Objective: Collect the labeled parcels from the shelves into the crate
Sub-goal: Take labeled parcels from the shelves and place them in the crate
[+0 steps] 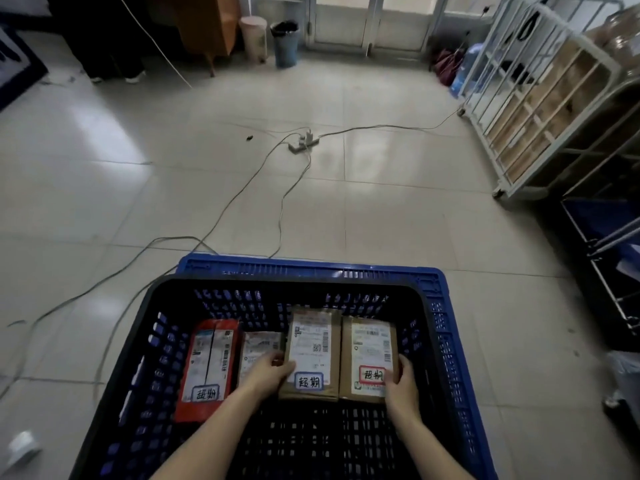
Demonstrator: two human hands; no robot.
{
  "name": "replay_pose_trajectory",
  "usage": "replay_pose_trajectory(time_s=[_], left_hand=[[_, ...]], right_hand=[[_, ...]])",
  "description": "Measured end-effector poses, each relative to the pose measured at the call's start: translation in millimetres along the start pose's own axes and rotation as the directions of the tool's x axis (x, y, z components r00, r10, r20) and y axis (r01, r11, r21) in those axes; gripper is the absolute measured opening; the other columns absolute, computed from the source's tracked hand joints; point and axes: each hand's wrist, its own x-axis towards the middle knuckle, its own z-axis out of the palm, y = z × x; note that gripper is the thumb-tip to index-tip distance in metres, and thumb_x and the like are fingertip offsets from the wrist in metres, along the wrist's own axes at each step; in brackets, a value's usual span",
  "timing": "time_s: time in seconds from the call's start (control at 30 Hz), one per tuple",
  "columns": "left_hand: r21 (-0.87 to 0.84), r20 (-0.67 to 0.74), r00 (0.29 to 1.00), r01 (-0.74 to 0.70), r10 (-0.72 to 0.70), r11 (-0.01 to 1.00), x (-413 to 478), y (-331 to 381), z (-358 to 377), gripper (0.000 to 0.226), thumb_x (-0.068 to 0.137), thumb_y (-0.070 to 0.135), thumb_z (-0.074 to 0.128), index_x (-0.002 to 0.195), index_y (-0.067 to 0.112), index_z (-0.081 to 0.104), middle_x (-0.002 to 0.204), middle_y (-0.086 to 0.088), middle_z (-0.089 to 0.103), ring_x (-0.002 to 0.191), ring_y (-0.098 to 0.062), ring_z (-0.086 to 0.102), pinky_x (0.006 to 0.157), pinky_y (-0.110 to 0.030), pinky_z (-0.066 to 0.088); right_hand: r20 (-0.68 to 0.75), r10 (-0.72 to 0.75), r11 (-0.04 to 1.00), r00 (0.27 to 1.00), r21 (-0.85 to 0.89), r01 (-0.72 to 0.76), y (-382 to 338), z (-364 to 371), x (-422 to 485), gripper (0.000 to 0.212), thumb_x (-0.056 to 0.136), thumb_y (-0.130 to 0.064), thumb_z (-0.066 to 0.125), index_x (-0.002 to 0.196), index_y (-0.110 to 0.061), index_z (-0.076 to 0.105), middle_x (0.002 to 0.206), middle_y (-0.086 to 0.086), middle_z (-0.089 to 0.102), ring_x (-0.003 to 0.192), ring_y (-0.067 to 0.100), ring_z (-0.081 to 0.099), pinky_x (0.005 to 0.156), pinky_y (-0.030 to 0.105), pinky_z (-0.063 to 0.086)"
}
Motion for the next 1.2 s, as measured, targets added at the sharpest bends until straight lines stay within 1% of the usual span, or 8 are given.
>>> replay_pose_trajectory(time_s=[0.13,0.27,0.37,0.53,0.73,0.97,1.07,1.2], left_hand=[[0.012,-0.004,1.0,0.026,-0.025,1.0,5,6,6,0.045,0.09,0.022,0.06,0.128,0.001,0.049,0.122,-0.017,0.06,0.113,-0.033,0.057,0.094,-0.039,0.047],[0.012,-0.022,0.999,0.031,-0.03,0.999,4,6,10,0.039,0.092,0.017,0.057,0.126,0.001,0.05,0.122,-0.015,0.06,0.111,-0.028,0.058,0.089,-0.032,0.046],[0.008,-0.008,0.999,0.044,-0.044,0.999,1,5,10,0.039,0.092,0.016,0.056,0.127,-0.001,0.049,0.123,-0.016,0.059,0.112,-0.029,0.057,0.096,-0.035,0.046],[0.054,-0.029,0.997,0.068,-0.067,0.996,5,6,5,0.043,0.092,0.015,0.056,0.131,0.001,0.046,0.13,-0.015,0.056,0.116,-0.028,0.055,0.097,-0.035,0.045],[0.166,-0.07,0.994,0.099,-0.089,0.981,19,-2,14,0.041,0.092,0.017,0.055,0.131,0.004,0.048,0.131,-0.013,0.055,0.118,-0.027,0.054,0.098,-0.035,0.044],[0.33,-0.216,0.976,0.049,0.025,0.943,24,2,32,0.043,0.092,0.007,0.05,0.134,0.007,0.043,0.129,-0.011,0.057,0.115,-0.025,0.055,0.082,-0.026,0.042],[0.348,-0.235,0.97,0.024,0.062,0.937,23,-4,37,0.046,0.091,0.003,0.048,0.135,0.011,0.04,0.122,-0.009,0.06,0.101,-0.022,0.058,0.073,-0.023,0.042],[0.378,-0.212,0.974,0.006,0.08,0.926,24,-7,37,0.047,0.089,0.003,0.051,0.133,0.013,0.04,0.12,-0.006,0.061,0.103,-0.021,0.06,0.07,-0.023,0.044]], right_hand=[[-0.012,-0.032,0.996,0.999,-0.079,0.031,7,1,9,0.047,0.099,-0.015,0.036,0.144,-0.02,0.024,0.131,0.014,0.052,0.108,0.029,0.057,0.088,0.039,0.048],[-0.029,-0.064,0.993,0.998,-0.099,0.061,6,1,5,0.045,0.099,-0.014,0.036,0.143,-0.02,0.027,0.123,0.013,0.056,0.092,0.024,0.058,0.079,0.037,0.051],[-0.045,-0.045,0.997,0.998,-0.061,0.042,2,0,1,0.044,0.098,-0.014,0.037,0.141,-0.021,0.029,0.116,0.011,0.059,0.091,0.024,0.061,0.078,0.039,0.053],[0.014,-0.034,0.999,0.999,-0.033,0.034,-3,7,15,0.045,0.097,-0.012,0.041,0.14,-0.023,0.03,0.123,0.01,0.057,0.1,0.026,0.061,0.086,0.044,0.053],[0.088,-0.015,1.0,0.996,-0.021,0.017,13,15,37,0.046,0.096,-0.007,0.04,0.14,-0.019,0.03,0.123,0.012,0.057,0.095,0.024,0.061,0.075,0.034,0.054],[0.096,-0.021,0.996,0.995,-0.087,0.029,30,28,51,0.047,0.097,-0.007,0.039,0.141,-0.017,0.029,0.114,0.011,0.058,0.082,0.018,0.057,0.062,0.025,0.047],[0.103,-0.035,0.993,0.994,-0.112,0.047,35,30,52,0.047,0.097,-0.007,0.037,0.142,-0.017,0.027,0.105,0.007,0.057,0.078,0.016,0.057,0.056,0.021,0.044],[0.093,-0.027,0.992,0.995,-0.122,0.038,36,31,54,0.047,0.097,-0.009,0.036,0.142,-0.019,0.026,0.117,0.012,0.059,0.085,0.02,0.059,0.06,0.025,0.048]])
